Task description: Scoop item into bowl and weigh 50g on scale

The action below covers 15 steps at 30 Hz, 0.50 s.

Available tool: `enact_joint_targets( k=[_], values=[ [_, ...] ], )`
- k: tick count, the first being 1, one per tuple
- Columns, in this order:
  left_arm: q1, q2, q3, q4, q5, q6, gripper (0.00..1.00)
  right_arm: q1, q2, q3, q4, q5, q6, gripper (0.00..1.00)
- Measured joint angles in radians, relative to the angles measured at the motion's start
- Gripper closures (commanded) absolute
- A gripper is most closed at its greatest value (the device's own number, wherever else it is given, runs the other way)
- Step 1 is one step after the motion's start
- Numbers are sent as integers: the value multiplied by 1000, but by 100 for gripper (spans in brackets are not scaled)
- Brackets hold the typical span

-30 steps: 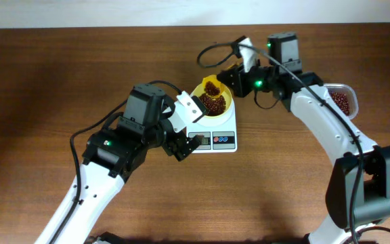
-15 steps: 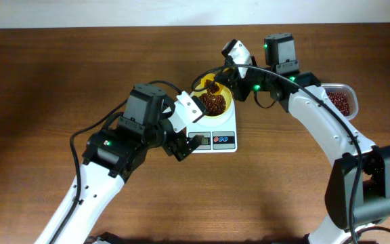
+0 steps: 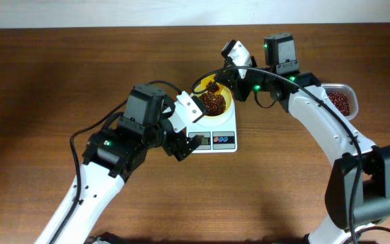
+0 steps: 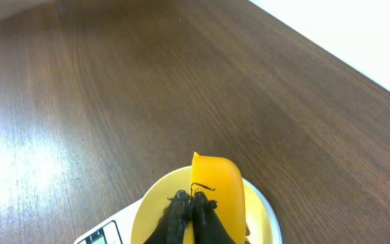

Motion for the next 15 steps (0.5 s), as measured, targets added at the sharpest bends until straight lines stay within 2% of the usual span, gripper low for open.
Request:
enact_joint_targets(
  k=[15],
  values=[
    [0,0,0,0,0,0,1,0,0,0,0,24,0,96]
  ],
)
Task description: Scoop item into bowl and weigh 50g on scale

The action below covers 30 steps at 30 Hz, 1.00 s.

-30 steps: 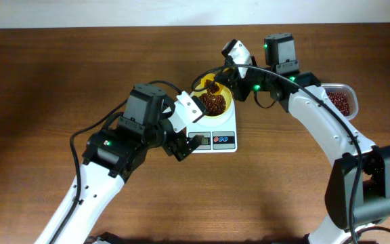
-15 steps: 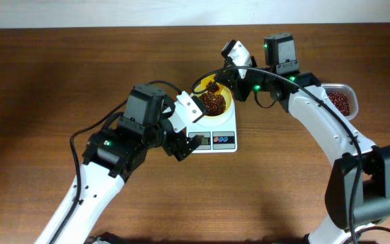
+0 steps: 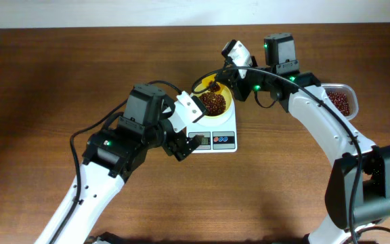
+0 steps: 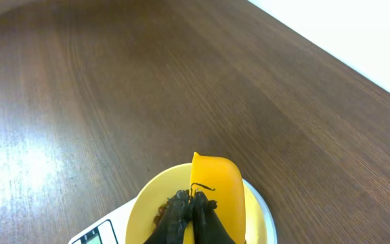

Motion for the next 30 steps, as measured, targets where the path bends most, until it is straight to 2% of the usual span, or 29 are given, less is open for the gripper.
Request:
enact_joint_targets(
  k=[30],
  values=[
    [0,0,0,0,0,0,1,0,0,0,-14,47,0,96]
  ],
)
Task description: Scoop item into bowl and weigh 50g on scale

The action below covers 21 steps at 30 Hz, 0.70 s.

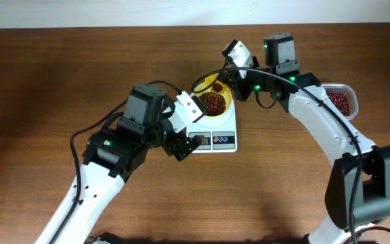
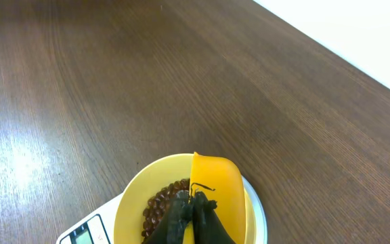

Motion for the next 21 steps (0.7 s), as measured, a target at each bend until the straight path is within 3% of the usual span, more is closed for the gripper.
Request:
enact_joint_targets(
  k=[21],
  values=[
    [0,0,0,0,0,0,1,-11,0,0,-1,4,11,96]
  ],
)
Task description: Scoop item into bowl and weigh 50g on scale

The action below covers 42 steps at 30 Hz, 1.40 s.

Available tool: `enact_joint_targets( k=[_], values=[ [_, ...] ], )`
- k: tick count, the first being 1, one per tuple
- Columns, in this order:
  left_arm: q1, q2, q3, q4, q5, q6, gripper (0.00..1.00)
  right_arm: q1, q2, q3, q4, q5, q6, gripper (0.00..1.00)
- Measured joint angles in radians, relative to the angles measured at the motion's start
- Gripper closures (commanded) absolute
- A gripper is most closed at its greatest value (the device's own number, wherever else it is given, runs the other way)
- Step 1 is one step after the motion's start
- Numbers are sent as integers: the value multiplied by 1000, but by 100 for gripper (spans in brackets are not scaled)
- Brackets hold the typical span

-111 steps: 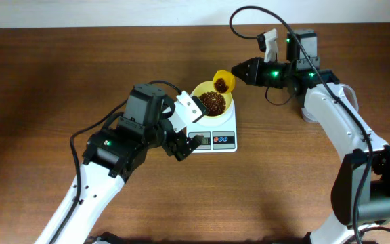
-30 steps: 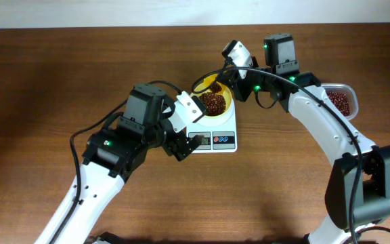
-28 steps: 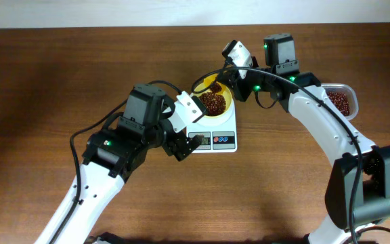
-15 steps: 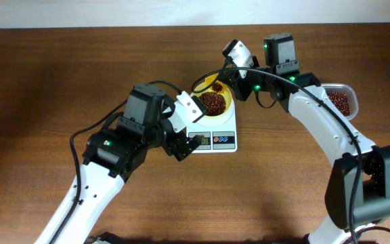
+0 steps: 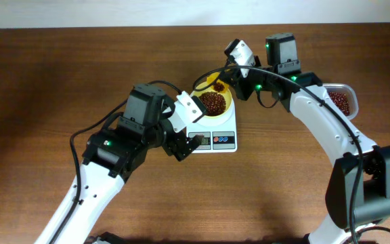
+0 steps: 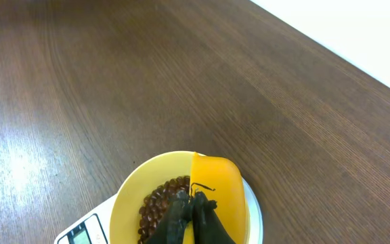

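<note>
A yellow bowl (image 5: 208, 103) (image 6: 131, 196) holding brown beans (image 5: 213, 102) (image 6: 157, 206) stands on the white scale (image 5: 217, 130) (image 6: 80, 234). My right gripper (image 5: 225, 80) (image 6: 193, 202) is shut on a yellow scoop (image 5: 217, 85) (image 6: 218, 187). It holds the scoop over the bowl's far right rim, and the scoop's face shows almost bare. My left gripper (image 5: 183, 144) rests by the scale's front left corner. Its jaws are hidden by the arm's own body.
A clear tub of red beans (image 5: 340, 100) stands at the right, behind the right arm's forearm. The scale's display and buttons (image 5: 214, 140) face the front. Brown tabletop (image 6: 181, 74) stretches beyond the bowl up to the white wall edge.
My right gripper has drawn slightly back and up with the scoop, so more of the bowl and beans shows below it in the wrist view. The left arm has not moved.
At first the scoop sat low over the bowl with beans on it. It stayed there at the second moment. Then the scoop looked nearly bare and the bean heap in the bowl showed in the wrist view. Now the scoop is held a little further back.
</note>
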Motion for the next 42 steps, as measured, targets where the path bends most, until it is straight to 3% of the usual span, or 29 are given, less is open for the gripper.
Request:
enact_joint_targets(
  k=[42],
  values=[
    [0,0,0,0,0,0,1,-6,0,0,-56,3,-8,96]
  ],
)
